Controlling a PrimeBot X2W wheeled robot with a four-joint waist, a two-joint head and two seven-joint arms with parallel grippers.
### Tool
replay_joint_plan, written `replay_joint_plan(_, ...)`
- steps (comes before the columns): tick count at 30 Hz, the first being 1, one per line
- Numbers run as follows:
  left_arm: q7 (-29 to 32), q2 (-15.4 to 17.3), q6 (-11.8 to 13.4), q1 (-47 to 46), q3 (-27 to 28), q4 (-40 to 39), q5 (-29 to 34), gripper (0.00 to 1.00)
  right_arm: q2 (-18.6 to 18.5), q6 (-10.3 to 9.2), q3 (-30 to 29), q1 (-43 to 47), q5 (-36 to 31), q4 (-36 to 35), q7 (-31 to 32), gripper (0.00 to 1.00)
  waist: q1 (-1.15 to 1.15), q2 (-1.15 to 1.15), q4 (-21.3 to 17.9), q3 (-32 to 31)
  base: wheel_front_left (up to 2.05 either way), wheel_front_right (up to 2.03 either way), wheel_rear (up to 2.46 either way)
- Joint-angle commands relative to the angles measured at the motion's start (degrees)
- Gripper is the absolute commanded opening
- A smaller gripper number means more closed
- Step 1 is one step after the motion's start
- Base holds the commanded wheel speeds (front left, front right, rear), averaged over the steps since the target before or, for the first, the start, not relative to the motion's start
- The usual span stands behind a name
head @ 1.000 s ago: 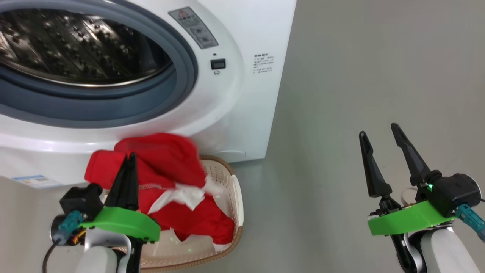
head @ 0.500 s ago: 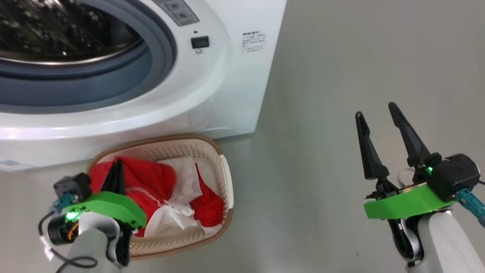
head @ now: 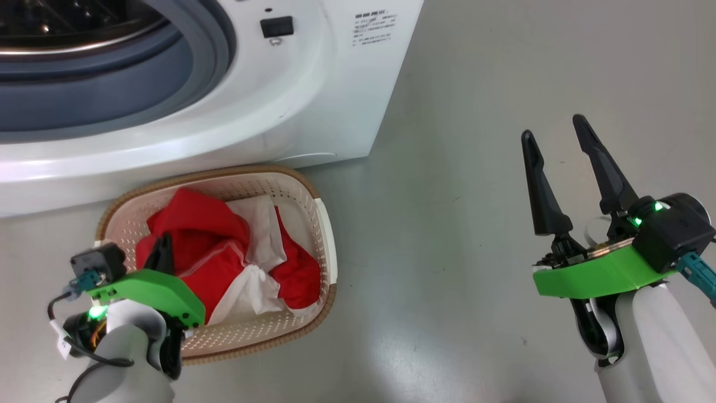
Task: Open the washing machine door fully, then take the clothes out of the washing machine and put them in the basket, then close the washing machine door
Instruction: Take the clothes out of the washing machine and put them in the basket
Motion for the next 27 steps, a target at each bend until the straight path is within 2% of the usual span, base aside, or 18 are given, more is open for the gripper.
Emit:
replay_joint_plan(1,-0.7,2.1,-0.5,-0.3,1.4,1.1,0.5,0.0,0.1,0.36,1.6,-0.8,-0.3,-1.3,-0.4,1.0,0.0,-0.01,-0.2,0.8,0.0,0.0,0.0)
replay_joint_plan(6,-0.7,2.0,-0.7,-1.4,1.7,3.0,0.5,0.0,0.1,0.36,1.7,-1.3,-0.3,-1.1,-0.4,1.0,0.0,-0.01,-0.1,1.2,0.0,0.0,0.0)
replay_joint_plan(9,-0.7,1.8,-0.8,-1.8,1.9,3.4,0.8,0.18,0.1,0.36,1.7,-1.2,-0.4,-0.8,-0.4,1.0,0.0,-0.01,0.0,0.8,0.0,0.0,0.0)
replay_joint_plan(12,-0.7,1.6,-0.9,-1.5,1.8,3.4,1.3,0.44,0.1,0.36,1.7,-0.8,-0.4,-0.3,-0.4,1.0,0.0,-0.01,0.1,-0.4,0.0,0.0,0.0)
replay_joint_plan(13,-0.7,1.5,-1.0,-1.4,1.7,3.2,1.5,0.48,0.1,0.36,1.7,-0.7,-0.4,-0.2,-0.4,1.0,0.0,-0.01,0.1,-0.9,0.0,0.0,0.0)
replay_joint_plan(14,-0.7,1.4,-1.0,-1.2,1.7,2.9,1.6,0.76,0.1,0.36,1.7,-0.6,-0.3,-0.2,-0.4,1.0,0.0,-0.01,0.1,-1.4,0.0,0.0,0.0)
replay_joint_plan(15,-0.7,1.3,-1.1,-0.9,1.7,2.4,1.7,1.0,0.1,0.36,1.6,-0.4,-0.4,-0.1,-0.4,1.0,0.0,-0.01,0.1,-2.1,0.0,0.0,0.0)
replay_joint_plan(27,-0.7,0.3,-1.7,6.2,2.8,-10.6,3.4,1.0,-0.4,0.36,0.1,4.2,-0.2,0.6,-0.4,1.0,0.0,-0.01,1.6,-12.4,0.0,0.0,0.0)
